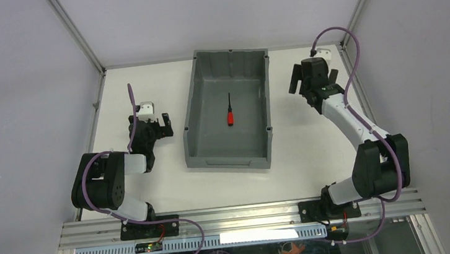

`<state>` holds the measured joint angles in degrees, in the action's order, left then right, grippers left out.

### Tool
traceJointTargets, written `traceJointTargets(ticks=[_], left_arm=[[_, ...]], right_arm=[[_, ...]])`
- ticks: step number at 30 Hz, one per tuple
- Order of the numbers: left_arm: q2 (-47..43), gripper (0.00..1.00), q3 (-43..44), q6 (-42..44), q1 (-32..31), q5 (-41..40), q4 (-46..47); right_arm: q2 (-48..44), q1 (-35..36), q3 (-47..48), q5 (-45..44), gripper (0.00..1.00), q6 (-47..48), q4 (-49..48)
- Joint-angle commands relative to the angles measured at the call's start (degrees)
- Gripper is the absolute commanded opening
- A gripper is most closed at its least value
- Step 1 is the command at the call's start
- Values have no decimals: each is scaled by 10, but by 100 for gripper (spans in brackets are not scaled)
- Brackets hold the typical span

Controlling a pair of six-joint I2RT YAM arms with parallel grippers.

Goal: Put the screwdriver in the bin
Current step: Reset both arms

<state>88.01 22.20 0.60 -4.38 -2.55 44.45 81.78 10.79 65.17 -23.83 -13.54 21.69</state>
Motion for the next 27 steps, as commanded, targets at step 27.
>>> traceJointTargets(ticks=[27], left_arm=[[-18, 99, -2, -5, 6, 9, 16]], right_arm=[[19, -33, -173, 36, 99, 10, -243]])
